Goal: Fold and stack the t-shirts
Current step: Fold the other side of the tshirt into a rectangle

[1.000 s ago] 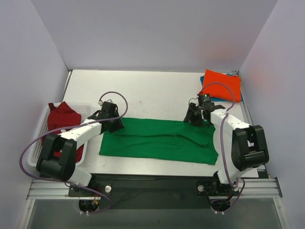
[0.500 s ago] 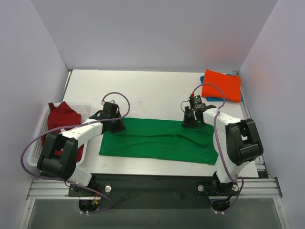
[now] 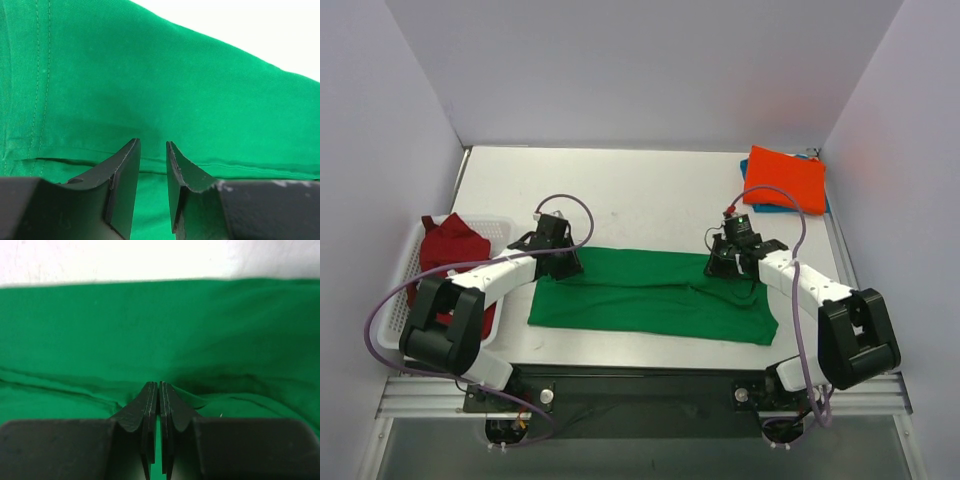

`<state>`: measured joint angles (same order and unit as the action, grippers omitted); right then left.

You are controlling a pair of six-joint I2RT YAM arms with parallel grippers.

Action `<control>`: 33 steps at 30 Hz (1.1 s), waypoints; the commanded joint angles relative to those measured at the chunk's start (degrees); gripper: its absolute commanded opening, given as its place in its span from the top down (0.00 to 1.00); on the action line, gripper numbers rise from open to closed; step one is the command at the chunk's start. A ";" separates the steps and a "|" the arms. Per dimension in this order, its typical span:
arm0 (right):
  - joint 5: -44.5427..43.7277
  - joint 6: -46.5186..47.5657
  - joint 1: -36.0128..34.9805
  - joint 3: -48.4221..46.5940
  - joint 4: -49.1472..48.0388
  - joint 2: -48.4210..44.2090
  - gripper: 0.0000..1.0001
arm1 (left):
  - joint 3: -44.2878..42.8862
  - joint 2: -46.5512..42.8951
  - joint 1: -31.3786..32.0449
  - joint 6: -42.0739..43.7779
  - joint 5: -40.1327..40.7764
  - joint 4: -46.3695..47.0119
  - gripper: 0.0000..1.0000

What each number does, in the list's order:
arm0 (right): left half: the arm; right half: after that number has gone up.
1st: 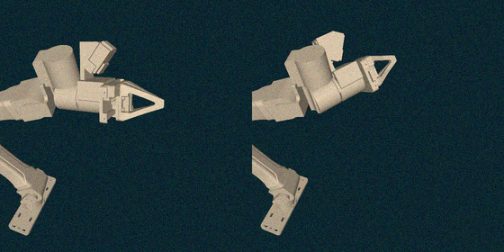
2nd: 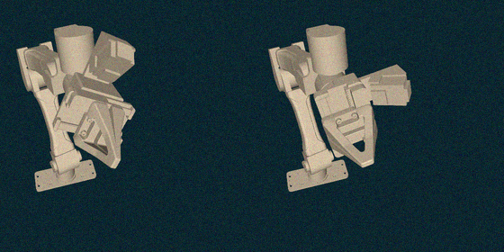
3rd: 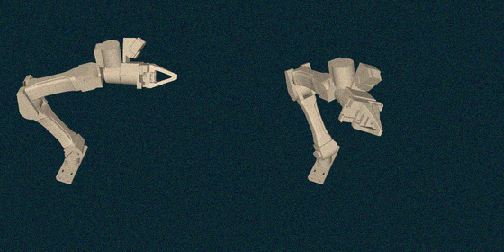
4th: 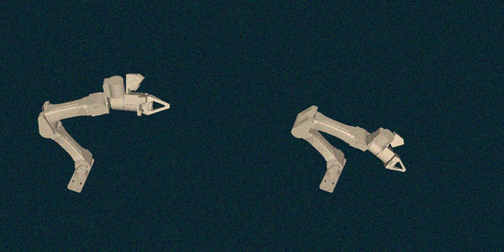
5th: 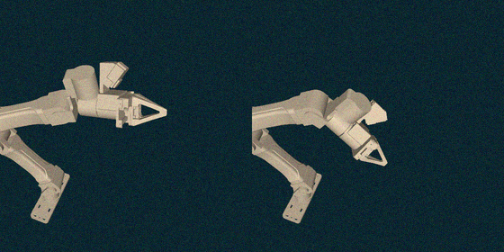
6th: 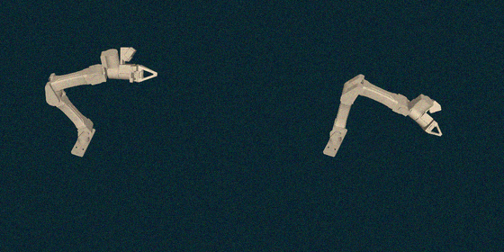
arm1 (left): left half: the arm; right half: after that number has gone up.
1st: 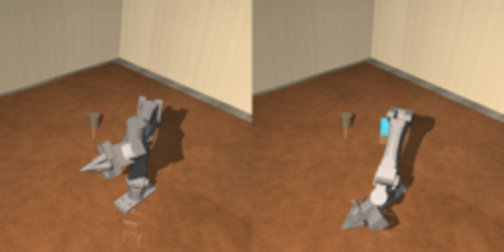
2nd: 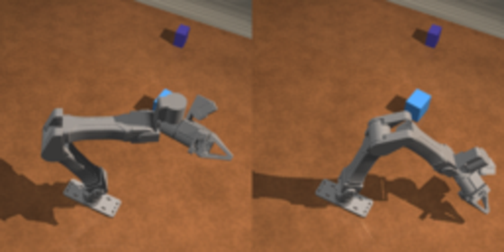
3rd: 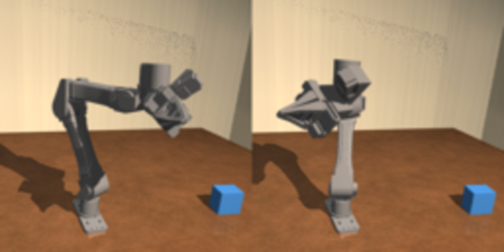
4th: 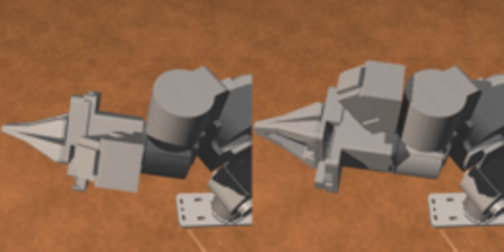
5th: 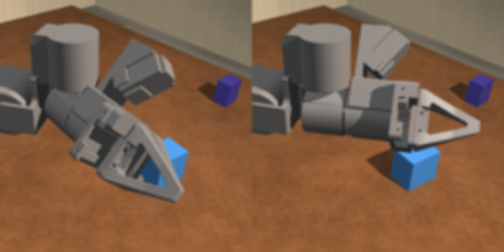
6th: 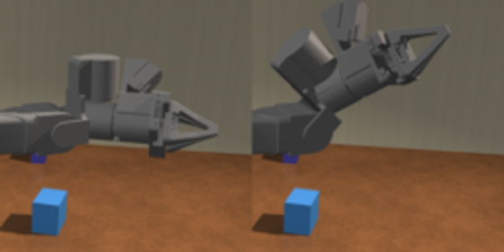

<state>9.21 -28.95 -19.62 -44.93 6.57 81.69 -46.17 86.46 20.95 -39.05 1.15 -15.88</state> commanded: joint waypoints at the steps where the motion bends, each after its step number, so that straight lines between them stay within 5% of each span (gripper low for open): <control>1: -0.42 -2.51 -2.26 2.21 0.64 -3.81 0.98 | -2.08 0.21 0.23 1.08 -0.53 2.26 0.62; 12: -9.04 -10.42 -15.70 9.15 -4.10 -9.09 0.98 | -1.82 0.12 0.23 1.52 -0.79 2.70 0.62; 23: -23.00 -10.34 -18.88 12.50 -2.44 -20.31 0.72 | -1.99 -0.67 1.90 2.83 -2.64 4.01 0.58; 26: -25.39 -8.67 -13.03 10.05 3.96 -24.46 0.64 | -2.34 -0.94 3.13 3.36 -3.52 4.63 0.56; 29: -17.50 -5.08 0.48 9.07 6.53 -24.39 0.62 | -2.87 -1.03 4.71 3.28 -4.13 5.24 0.55; 33: -9.92 -0.94 9.32 5.48 7.31 -17.81 0.64 | -4.19 0.20 6.91 2.57 -4.57 5.68 0.55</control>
<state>-5.87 -34.02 -13.67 -36.42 9.30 59.94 -47.13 86.50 26.41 -36.88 -1.96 -13.67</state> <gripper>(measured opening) 0.375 0.446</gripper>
